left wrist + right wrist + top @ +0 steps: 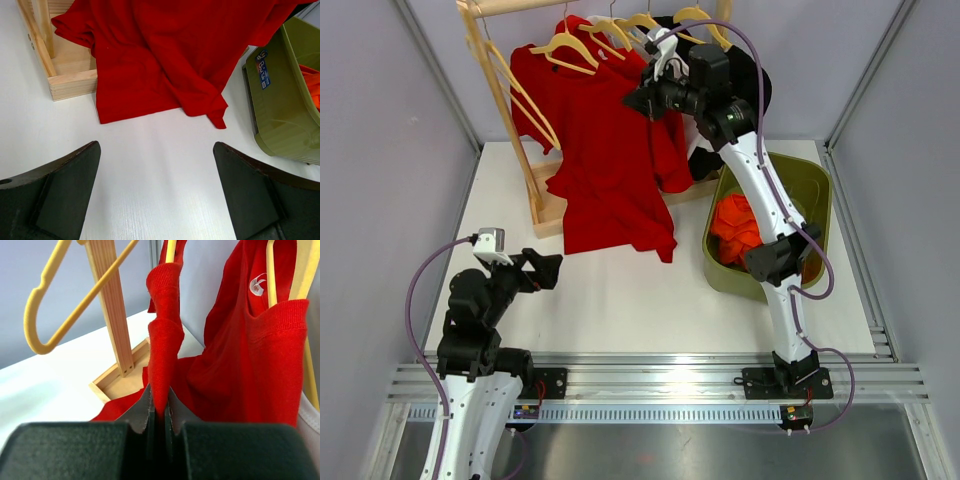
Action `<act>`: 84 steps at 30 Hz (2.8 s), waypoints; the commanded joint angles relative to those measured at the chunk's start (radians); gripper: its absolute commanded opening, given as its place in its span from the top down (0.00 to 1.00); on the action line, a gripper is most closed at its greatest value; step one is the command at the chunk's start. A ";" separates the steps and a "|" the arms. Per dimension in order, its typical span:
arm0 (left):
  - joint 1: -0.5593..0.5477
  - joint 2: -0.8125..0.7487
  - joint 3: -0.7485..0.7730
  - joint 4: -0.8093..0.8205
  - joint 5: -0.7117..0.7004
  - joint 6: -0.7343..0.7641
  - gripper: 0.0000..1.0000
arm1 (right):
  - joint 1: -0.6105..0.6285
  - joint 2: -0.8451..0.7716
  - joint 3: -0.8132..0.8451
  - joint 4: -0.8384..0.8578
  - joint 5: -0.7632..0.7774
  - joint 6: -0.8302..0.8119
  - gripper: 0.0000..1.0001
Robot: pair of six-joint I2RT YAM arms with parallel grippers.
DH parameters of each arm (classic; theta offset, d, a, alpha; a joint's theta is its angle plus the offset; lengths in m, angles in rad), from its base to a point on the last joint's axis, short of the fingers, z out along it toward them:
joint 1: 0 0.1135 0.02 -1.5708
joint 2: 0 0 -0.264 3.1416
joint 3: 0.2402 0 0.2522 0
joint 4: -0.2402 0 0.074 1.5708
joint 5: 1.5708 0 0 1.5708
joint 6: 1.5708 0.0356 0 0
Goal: Remove the t-shirt from the hanger
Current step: Grab a hanger with a tshirt on it with the right arm, then remove the tshirt from the hanger
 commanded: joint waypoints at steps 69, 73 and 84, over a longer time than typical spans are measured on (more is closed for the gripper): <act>-0.225 0.315 0.061 0.340 0.573 0.330 0.01 | -0.224 -1.001 -1.416 -0.629 -0.426 -0.776 1.00; -0.285 0.349 0.058 0.339 0.539 0.409 0.01 | -0.224 -0.992 -1.414 -0.658 -0.438 -0.809 1.00; -0.306 0.470 0.092 0.375 0.578 0.489 0.05 | -0.219 -0.985 -1.405 -0.708 -0.486 -0.863 1.00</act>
